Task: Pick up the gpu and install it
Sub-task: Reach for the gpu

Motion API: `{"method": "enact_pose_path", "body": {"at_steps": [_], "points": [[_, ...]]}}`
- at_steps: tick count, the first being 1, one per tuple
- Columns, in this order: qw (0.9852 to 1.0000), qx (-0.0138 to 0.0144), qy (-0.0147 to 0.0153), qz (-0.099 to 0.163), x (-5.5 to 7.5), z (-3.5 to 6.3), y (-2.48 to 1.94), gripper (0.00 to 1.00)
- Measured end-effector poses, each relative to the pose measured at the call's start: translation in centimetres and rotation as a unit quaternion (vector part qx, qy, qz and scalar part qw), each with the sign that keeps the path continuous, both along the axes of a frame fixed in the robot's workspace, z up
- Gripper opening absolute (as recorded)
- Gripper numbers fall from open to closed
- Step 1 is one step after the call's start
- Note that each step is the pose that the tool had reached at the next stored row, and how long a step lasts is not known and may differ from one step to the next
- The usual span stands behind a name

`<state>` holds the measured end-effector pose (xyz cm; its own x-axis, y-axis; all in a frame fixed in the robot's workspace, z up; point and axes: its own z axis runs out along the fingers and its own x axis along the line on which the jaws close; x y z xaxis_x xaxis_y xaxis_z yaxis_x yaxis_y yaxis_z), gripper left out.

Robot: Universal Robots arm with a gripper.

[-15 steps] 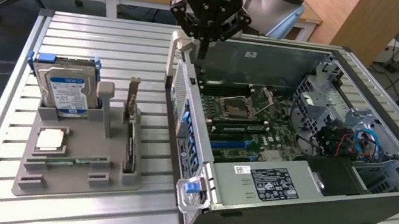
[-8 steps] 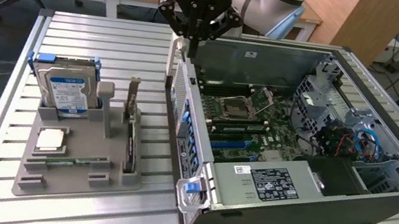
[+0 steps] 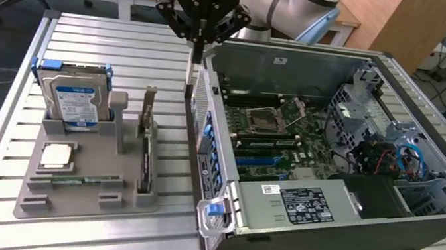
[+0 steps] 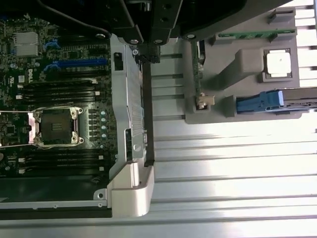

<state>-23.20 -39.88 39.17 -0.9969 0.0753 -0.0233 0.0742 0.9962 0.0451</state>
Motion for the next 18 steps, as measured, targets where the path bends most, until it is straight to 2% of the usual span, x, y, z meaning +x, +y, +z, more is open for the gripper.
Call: {"method": "enact_pose_path", "body": {"at_steps": [18], "points": [[1.0, 0.0, 0.0, 0.0, -5.4, -0.1, 0.0, 0.1]]}}
